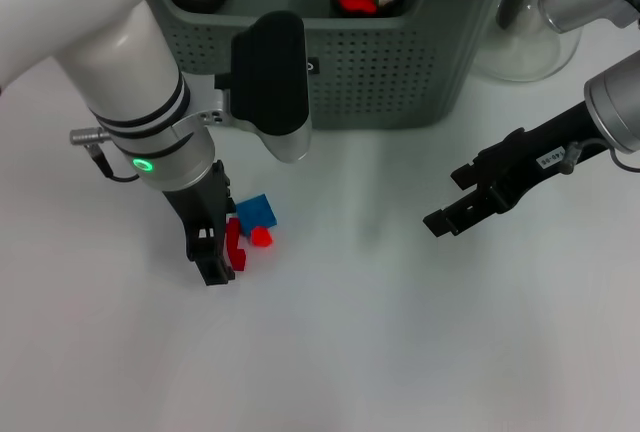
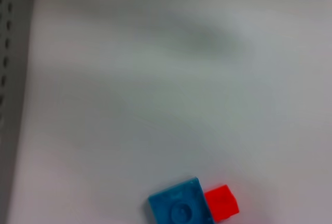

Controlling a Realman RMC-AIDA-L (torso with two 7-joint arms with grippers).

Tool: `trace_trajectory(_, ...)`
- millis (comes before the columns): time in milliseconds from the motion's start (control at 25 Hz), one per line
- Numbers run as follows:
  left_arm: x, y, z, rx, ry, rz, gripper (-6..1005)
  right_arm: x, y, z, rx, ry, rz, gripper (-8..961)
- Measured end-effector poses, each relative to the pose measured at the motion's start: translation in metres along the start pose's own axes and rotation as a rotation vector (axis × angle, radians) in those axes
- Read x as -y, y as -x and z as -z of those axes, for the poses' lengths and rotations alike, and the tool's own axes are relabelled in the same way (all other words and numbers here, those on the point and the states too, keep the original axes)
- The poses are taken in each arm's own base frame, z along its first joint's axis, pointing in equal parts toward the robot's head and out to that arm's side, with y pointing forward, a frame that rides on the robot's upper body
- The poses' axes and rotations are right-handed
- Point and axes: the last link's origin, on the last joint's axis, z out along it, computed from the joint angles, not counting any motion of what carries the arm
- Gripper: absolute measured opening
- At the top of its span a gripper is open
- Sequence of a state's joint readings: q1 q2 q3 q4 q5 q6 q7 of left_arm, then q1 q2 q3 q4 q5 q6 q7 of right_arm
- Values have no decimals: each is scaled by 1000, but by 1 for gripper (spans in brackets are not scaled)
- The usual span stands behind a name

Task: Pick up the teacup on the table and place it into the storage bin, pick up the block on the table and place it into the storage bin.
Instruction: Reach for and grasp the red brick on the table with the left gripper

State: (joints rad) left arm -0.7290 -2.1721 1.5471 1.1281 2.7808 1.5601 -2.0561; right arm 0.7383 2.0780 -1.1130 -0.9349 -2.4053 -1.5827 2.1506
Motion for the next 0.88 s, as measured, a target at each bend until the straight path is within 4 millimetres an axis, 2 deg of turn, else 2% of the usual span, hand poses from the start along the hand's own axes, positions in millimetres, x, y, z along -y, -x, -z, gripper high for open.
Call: trace_trajectory(880, -1, -2, -6, -10, 28, 18, 833, 1, 0, 1, 4, -7, 3, 944)
